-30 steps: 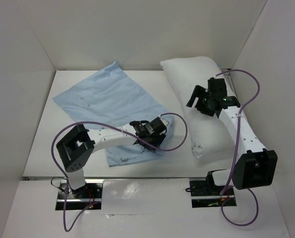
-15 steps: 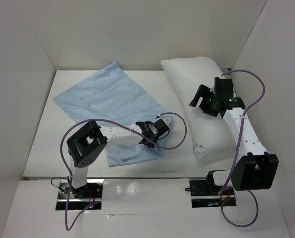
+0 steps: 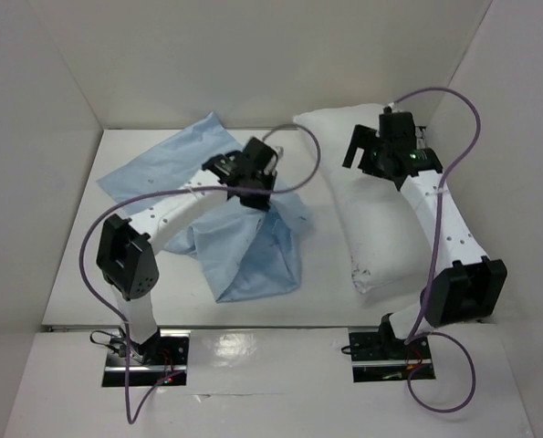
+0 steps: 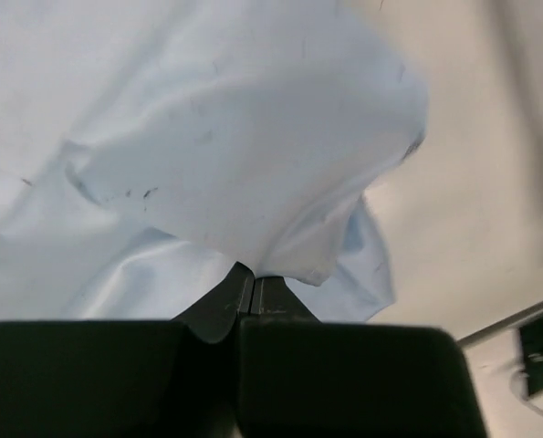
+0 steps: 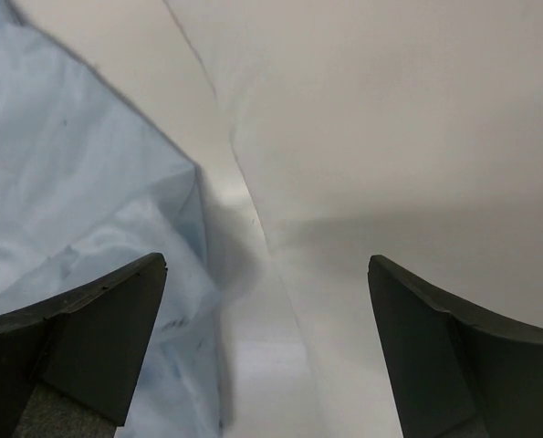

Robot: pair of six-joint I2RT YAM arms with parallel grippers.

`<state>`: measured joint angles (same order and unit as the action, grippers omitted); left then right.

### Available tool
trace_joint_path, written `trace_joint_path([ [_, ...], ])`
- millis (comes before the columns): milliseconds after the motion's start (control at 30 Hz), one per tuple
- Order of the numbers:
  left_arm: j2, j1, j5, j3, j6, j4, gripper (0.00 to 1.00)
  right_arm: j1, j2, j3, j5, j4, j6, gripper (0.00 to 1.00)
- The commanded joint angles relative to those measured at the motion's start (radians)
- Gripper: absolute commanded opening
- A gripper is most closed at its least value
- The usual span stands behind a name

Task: Put the pillow into the pillowcase

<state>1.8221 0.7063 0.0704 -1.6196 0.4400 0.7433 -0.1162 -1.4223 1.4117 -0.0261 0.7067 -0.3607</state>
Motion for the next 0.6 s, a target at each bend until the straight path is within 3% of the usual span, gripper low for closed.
trace_joint_path([
  [0, -0.001, -0.096, -0.173, -0.178, -0.035, 0.145, 0.0, -0.048, -0.09, 0.144, -0.26, 0.008, 0.023, 0.99],
  [167, 0.048, -0.224, -0.291, -0.319, 0.002, 0.154, 0.0, -0.101, -0.367, 0.315, -0.368, 0.026, 0.032, 0.99],
  [333, 0.084, -0.292, -0.357, -0.362, 0.011, 0.142, 0.0, -0.123, -0.573, 0.475, -0.339, 0.027, 0.032, 0.96],
  [367, 0.1, -0.306, -0.377, -0.382, 0.011, 0.142, 0.0, -0.108, -0.628, 0.509, -0.324, 0.027, 0.023, 0.82],
  [400, 0.1, -0.306, -0.388, -0.394, 0.011, 0.142, 0.0, -0.099, -0.651, 0.523, -0.307, 0.027, 0.023, 0.82],
  [433, 0.1, -0.306, -0.397, -0.395, 0.011, 0.151, 0.0, -0.089, -0.667, 0.523, -0.285, 0.027, 0.023, 0.53],
  [500, 0.109, -0.317, -0.397, -0.405, 0.011, 0.151, 0.0, -0.071, -0.678, 0.535, -0.223, 0.01, 0.014, 0.09],
  [533, 0.109, -0.317, -0.397, -0.405, 0.011, 0.151, 0.0, -0.071, -0.678, 0.535, -0.19, 0.01, 0.005, 0.0],
  [567, 0.109, -0.326, -0.406, -0.416, 0.011, 0.151, 0.0, -0.071, -0.629, 0.521, -0.18, 0.01, 0.005, 0.0],
])
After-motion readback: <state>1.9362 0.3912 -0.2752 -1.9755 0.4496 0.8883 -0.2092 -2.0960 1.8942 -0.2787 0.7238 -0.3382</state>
